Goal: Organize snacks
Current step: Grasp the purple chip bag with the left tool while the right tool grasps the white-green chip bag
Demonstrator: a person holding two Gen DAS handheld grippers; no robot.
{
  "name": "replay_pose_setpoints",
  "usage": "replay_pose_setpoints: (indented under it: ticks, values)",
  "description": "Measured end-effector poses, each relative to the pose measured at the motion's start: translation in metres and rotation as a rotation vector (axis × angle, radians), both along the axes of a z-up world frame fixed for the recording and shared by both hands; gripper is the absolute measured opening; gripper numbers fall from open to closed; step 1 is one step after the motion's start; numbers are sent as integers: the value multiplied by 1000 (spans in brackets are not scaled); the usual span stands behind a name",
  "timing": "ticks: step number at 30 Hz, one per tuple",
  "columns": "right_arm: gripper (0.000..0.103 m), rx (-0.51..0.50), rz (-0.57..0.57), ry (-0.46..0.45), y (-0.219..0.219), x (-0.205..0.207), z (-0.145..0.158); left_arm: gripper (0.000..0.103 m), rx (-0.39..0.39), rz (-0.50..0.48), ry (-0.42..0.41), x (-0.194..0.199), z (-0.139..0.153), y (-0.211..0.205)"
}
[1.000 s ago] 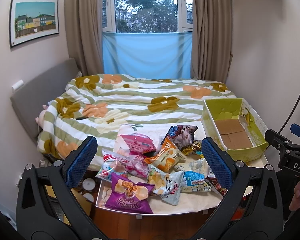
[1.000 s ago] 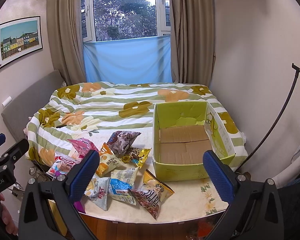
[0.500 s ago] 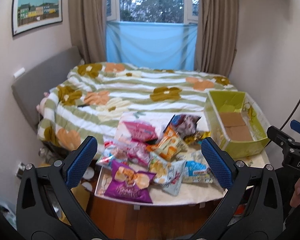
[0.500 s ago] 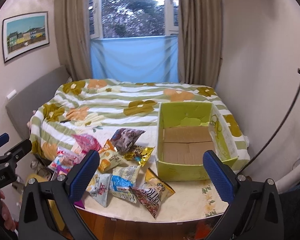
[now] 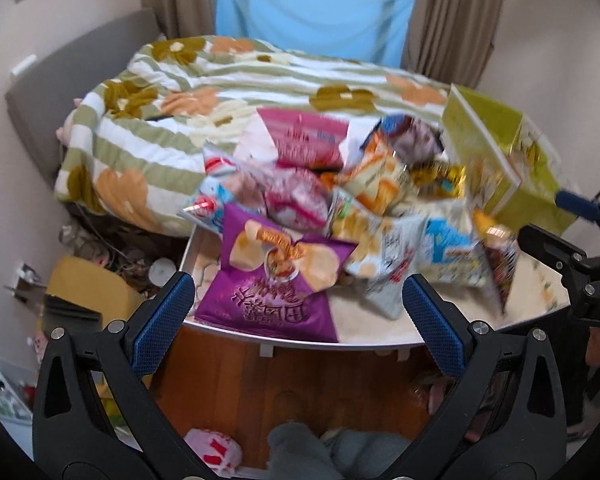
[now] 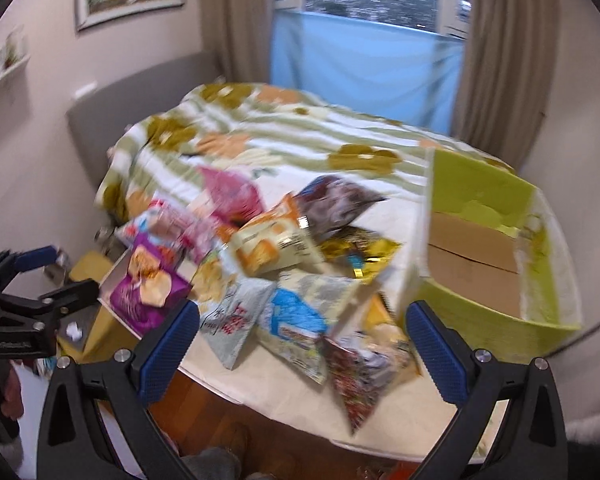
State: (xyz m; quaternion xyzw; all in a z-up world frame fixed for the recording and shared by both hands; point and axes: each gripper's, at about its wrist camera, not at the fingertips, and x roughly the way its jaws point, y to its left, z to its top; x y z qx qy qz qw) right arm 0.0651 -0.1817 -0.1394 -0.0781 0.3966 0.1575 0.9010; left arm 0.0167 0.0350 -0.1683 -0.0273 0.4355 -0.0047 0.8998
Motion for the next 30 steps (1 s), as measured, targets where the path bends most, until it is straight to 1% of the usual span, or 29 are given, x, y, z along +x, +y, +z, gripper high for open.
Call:
replay_pose_setpoints:
  ticks: [5, 8, 11, 15, 18, 23, 27, 30]
  values:
    - [103, -35, 118, 28, 30, 13, -36, 102, 96, -66, 34, 18, -35, 0]
    - [103, -67, 175, 42, 45, 20, -55, 102, 112, -92, 43, 27, -47, 4]
    - [103, -105, 213, 45, 57, 26, -67, 102, 121, -111, 70, 39, -61, 7]
    - [103, -164, 297, 41, 72, 34, -79, 102, 106, -139, 108, 50, -77, 13]
    - [103, -203, 346, 51, 83, 42, -88, 102, 111, -155, 129, 57, -86, 12]
    - [103, -231, 387, 87, 93, 57, -105, 102, 90, -162, 165, 73, -98, 13]
    - [103, -243, 426, 97, 102, 63, -112, 102, 81, -167, 183, 78, -103, 14]
    - [103, -250, 463, 109, 107, 66, -117, 102, 47, -167, 194, 83, -105, 20]
